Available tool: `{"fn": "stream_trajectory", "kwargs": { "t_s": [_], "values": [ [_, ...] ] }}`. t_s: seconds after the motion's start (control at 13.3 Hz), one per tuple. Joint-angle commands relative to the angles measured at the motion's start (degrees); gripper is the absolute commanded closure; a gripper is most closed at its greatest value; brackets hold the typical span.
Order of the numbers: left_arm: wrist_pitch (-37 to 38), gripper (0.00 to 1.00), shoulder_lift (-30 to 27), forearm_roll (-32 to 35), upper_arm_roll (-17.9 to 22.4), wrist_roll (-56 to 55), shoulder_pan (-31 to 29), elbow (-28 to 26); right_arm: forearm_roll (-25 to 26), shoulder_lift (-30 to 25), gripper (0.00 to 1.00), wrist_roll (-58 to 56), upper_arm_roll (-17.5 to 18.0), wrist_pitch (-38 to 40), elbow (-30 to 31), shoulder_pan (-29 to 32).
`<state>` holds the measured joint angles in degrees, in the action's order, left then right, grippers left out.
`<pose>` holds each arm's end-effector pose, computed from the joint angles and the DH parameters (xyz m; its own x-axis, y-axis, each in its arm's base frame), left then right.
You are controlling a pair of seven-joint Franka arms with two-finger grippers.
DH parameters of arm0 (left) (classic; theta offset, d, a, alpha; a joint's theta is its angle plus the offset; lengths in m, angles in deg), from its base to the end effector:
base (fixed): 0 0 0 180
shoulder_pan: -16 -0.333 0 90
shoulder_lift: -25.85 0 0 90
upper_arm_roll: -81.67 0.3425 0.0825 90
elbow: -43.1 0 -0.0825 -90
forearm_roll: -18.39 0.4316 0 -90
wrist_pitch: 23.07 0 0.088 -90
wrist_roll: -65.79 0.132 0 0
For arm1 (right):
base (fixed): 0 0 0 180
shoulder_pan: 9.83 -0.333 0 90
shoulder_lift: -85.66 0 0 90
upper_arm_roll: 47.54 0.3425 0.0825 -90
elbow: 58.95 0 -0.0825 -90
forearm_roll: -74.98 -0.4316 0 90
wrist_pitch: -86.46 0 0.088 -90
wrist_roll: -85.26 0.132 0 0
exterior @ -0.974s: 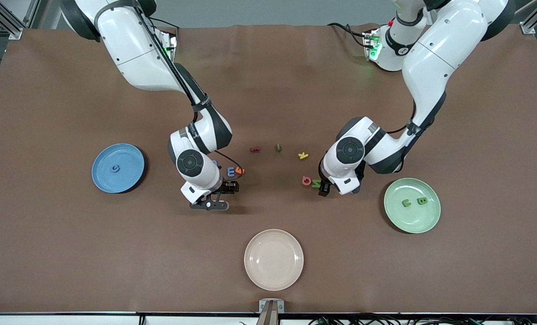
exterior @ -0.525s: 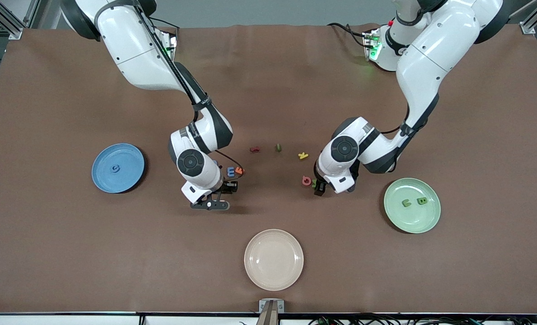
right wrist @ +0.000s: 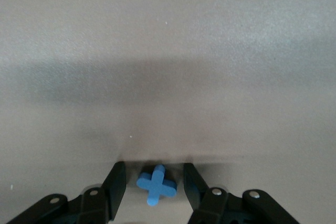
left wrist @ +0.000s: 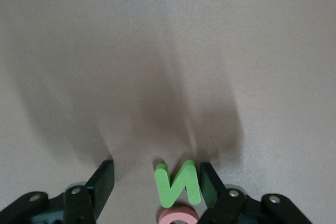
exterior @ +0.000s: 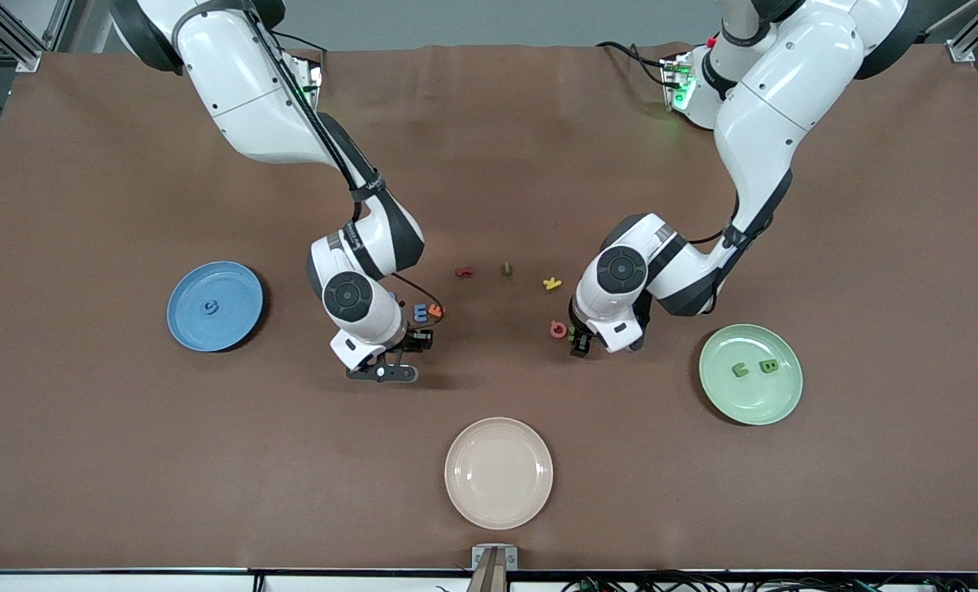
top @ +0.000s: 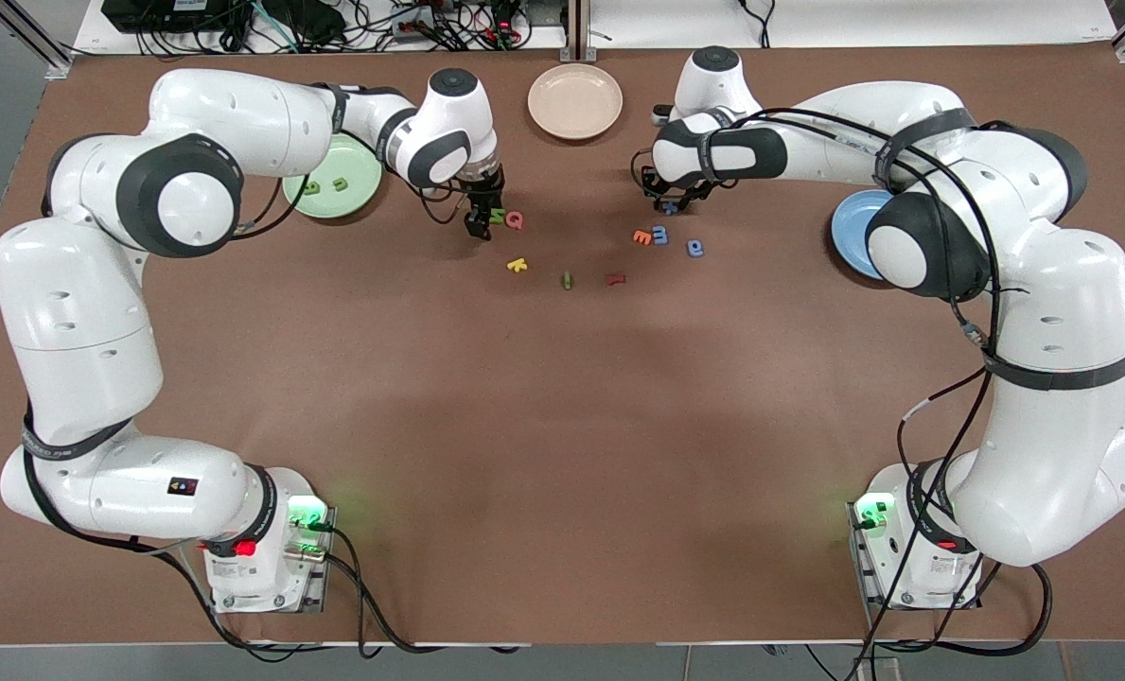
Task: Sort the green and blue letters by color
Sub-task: 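Grasp the green z with the left gripper while the right gripper grasps blue x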
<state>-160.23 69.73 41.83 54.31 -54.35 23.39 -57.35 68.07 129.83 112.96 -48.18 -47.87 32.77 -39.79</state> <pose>0.5934 -0.3793 0.1283 0.2702 0.9618 -0.0444 0.9618 -0.2718 -0.0326 0.6446 0.3675 0.1345 0.9967 -0.0524 -0.0620 -0.0557 -0.9970 -0.0533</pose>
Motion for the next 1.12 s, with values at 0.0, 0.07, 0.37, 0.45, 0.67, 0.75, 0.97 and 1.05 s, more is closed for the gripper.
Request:
{"fn": "stream_trajectory", "kwargs": {
  "t_s": [0.0,0.07,0.37,0.45,0.67,0.75,0.97,1.05],
  "values": [
    [-0.39,0.6,0.51,0.82,0.38,-0.62,0.96,0.17,-0.74,-0.92,0.45,1.04,-0.5,3.46,3.02,-0.72],
    [-0.39,0.83,0.25,0.82,0.46,-0.27,0.96,0.25,-0.65,-1.1,0.45,1.04,-0.5,4.07,3.11,-0.72],
    [0.22,1.0,-2.3,0.82,0.29,3.32,-0.8,1.04,-0.56,-0.93,0.49,1.12,-0.5,3.55,3.03,-0.9],
    [0.49,1.0,-3.52,0.82,0.38,5.34,-1.93,0.96,-0.56,-0.93,0.49,1.12,-0.5,3.46,2.85,-0.99],
    [0.93,1.0,-5.99,0.56,-1.11,15.17,-8.25,0.87,-0.3,-0.84,0.5,1.82,-0.76,3.2,1.97,-1.16],
    [0.93,1.0,-6.08,0.56,-1.55,18.16,-10.1,0.87,-0.21,-0.66,0.51,2.7,-0.77,3.11,1.62,-1.16],
    [4.6,1.0,-6.34,0.56,-1.64,28.26,-13.97,2.35,-0.21,-0.57,0.52,2.88,-0.77,3.11,0.83,-1.16],
    [7.23,1.0,-6.26,0.56,-1.64,31.69,-15.03,3.23,-0.12,-0.57,0.52,2.88,-0.77,3.2,0.74,-1.16]
  ]
}}
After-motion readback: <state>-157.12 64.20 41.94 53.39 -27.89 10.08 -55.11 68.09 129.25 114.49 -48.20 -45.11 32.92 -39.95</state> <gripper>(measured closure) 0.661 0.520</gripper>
